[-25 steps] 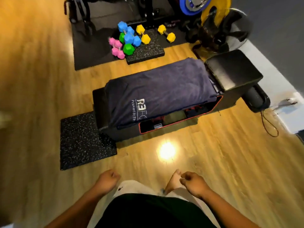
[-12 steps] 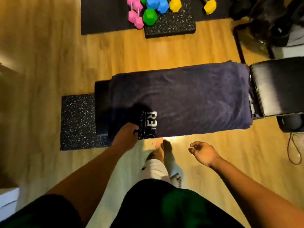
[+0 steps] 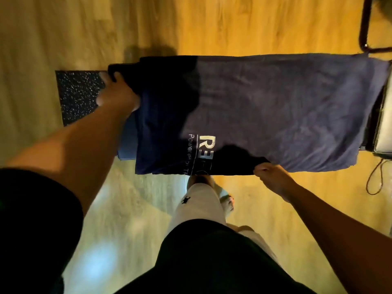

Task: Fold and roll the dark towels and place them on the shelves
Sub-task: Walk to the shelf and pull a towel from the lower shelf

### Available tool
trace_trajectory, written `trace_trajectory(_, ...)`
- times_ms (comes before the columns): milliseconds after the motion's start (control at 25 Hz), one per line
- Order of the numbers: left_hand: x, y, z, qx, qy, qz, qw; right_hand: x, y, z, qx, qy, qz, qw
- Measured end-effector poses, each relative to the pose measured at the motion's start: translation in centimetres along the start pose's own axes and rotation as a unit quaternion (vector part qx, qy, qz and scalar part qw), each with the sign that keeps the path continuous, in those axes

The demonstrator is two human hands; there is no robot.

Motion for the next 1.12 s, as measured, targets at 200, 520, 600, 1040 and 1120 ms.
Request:
trace_trajectory(200,-6.6,6.7,-6.8,-0.346,-0.03,0.128,0.929,-0.3,-2.7,0.0,0.166,0.011,-0.102,0.981)
trace_trajectory(520,-19.2,3.5,-16.7,-0.42,-0.135,0.291,0.849,3.4,-8.2,4.6,0.355,-0.065,-0.153,0.92)
trace_trajectory(600,-18.5,4.5,-18.4,-0.492,-0.126,0.374,0.776,4.5,-9.6,4.9,0.411,-0.075,-0.172,0.892)
trace_trajectory(1040,-16.8,-2.9,-23.4,-0.894,0.167,0.199,0.364,8.4,-13.2,4.5,0.68,0.059,-0.015,0.731)
trace_trajectory(1120,-17.1,-3.3,-23.4,-0.906,0.153,0.194,0.343,8.9,-12.9,4.5,0.701,0.051,-0.009,0.711)
Point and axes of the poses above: each hand's wrist, its own x-axis towards the middle knuckle, its own z-axis out of the back of the hand, y = z × x, the point moved 3 cm from there along x, towards the middle knuckle, and after that the axes turned 12 degrees about -x, right-handed, at the moved point
